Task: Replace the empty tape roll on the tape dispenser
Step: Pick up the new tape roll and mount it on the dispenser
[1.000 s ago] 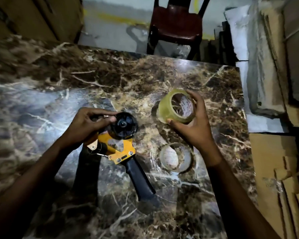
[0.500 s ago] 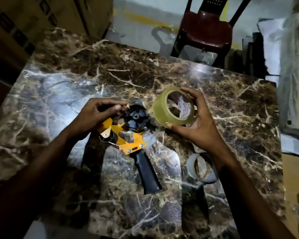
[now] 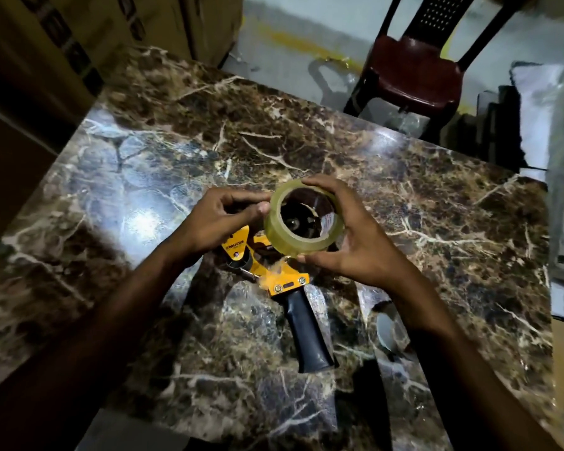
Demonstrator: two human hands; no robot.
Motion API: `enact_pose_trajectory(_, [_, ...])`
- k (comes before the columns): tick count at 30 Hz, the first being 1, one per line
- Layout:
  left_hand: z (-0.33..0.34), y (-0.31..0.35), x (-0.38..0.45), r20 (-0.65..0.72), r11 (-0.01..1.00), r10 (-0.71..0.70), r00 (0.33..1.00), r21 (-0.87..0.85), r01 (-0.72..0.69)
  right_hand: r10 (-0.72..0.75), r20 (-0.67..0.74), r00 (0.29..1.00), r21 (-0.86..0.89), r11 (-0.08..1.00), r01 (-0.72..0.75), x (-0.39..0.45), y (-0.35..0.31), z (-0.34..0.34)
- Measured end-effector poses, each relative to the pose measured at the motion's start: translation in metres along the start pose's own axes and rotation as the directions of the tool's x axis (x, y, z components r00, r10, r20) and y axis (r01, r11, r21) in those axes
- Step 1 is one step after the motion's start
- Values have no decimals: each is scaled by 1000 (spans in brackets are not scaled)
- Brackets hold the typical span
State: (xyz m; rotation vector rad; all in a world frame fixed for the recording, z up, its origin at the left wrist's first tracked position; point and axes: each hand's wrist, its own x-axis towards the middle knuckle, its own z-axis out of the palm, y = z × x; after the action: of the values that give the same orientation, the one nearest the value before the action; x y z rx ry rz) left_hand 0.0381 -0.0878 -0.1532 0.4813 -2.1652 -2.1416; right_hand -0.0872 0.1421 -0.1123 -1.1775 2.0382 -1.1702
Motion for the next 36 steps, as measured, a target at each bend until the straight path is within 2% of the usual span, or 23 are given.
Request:
enact_pose_trajectory(4, [2,4,-1,13,999,-42,999,-27,42,1,38,999,-35,999,1,8,-4,6])
enact_pose_trajectory(7, [2,5,-1,29,998,-58,998,-8,58,79,41,996,96,992,-82,5,-5,11])
enact_pose_trajectory(10, [0,8,-1,39,997,-79,996,10,79,191,-105,976,224,961,-164,7,-4,20])
enact_pose_trajectory(13, [-1,9,-2,41,996,-83,996,23,82,299,-252,921,308,926,-216,16,4,30])
enact_pose_trajectory(18, [-2,6,-3,35,995,-73,997,77,71,378,-289,879,395,884,-250,24,11,45])
enact_pose_trajectory(23, [-1,9,-3,39,991,-87,995,103,82,410,-345,844,361,888,-284,29,13,52])
enact_pose_trajectory(36, [2,17,-5,48,982,-126,991,145,118,429,-389,815,321,893,-317,34,16,57])
